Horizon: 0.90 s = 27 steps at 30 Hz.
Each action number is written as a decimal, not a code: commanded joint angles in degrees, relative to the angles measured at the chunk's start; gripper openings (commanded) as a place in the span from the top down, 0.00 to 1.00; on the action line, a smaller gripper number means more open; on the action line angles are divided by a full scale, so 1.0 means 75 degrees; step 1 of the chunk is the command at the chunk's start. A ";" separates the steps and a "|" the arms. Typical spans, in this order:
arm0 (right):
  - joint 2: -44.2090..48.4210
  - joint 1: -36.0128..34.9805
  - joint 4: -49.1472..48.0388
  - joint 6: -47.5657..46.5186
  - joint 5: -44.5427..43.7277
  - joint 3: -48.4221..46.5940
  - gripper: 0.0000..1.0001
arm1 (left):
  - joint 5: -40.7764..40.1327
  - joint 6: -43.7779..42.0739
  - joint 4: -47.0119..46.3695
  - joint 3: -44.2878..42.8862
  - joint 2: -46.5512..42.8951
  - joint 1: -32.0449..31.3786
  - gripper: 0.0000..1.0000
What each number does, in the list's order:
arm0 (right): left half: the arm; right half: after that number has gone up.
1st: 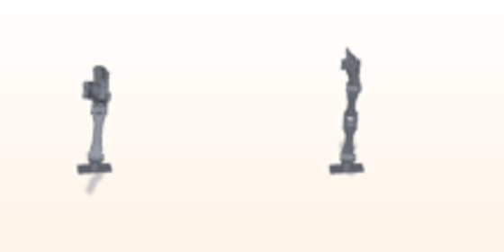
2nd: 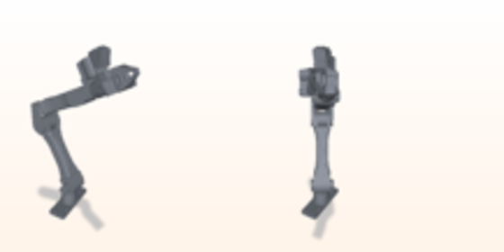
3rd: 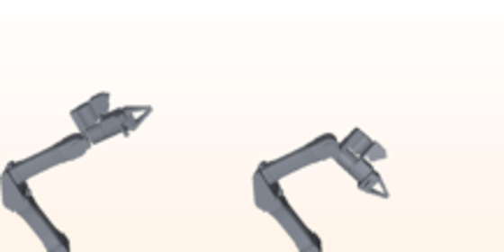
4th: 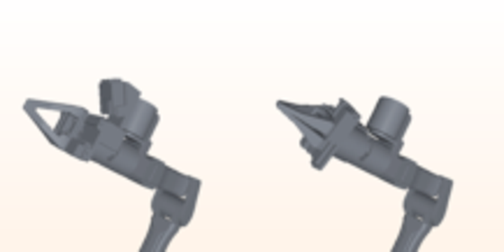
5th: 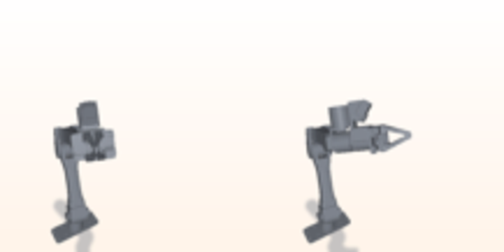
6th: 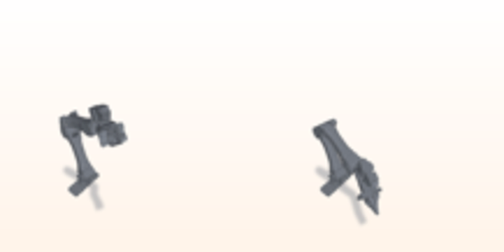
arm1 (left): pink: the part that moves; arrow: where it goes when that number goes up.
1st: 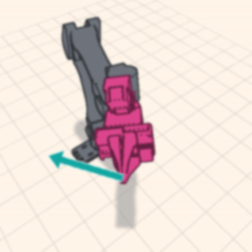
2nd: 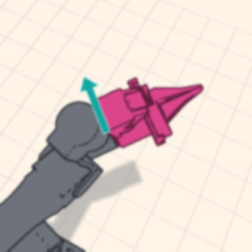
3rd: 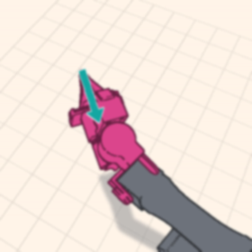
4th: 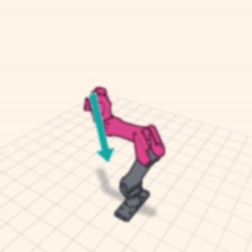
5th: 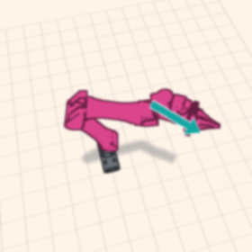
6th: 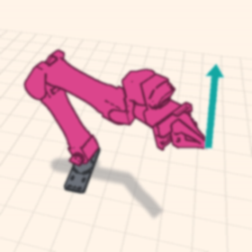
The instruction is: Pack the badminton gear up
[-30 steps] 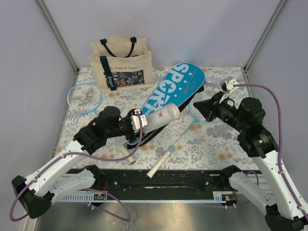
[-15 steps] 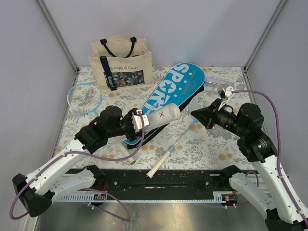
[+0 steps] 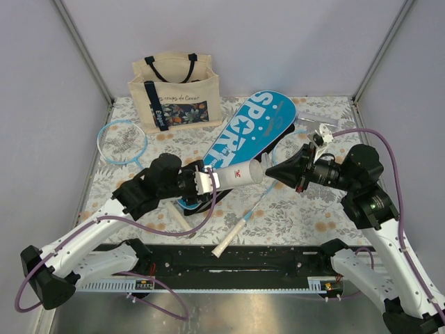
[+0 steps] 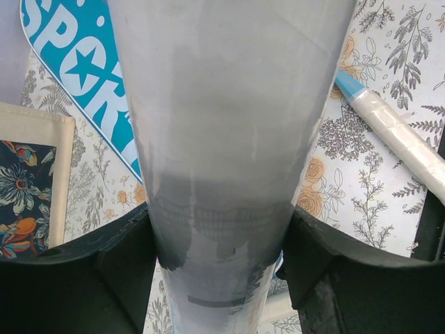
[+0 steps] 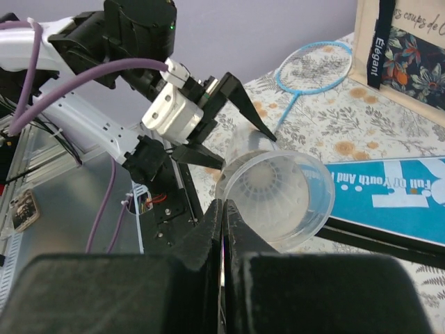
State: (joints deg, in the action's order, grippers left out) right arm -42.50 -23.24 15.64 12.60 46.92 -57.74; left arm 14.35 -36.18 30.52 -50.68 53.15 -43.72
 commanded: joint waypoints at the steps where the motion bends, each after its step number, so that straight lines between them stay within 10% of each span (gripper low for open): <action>1: -0.0169 -0.0006 -0.0853 0.0452 0.0623 -0.0084 1.00 | -0.0085 -0.0437 -0.0425 -0.0602 0.0062 -0.0076 0.58; 27: -0.0509 -0.0592 -0.1956 0.1390 0.0940 0.0714 1.00 | 0.0091 -0.0519 -0.0425 -0.0673 0.0145 -0.0158 0.58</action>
State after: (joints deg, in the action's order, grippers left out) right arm -45.95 -26.68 4.08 21.39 52.23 -52.25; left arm 14.20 -38.22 31.07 -52.93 54.74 -44.42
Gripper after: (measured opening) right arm 0.012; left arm 0.674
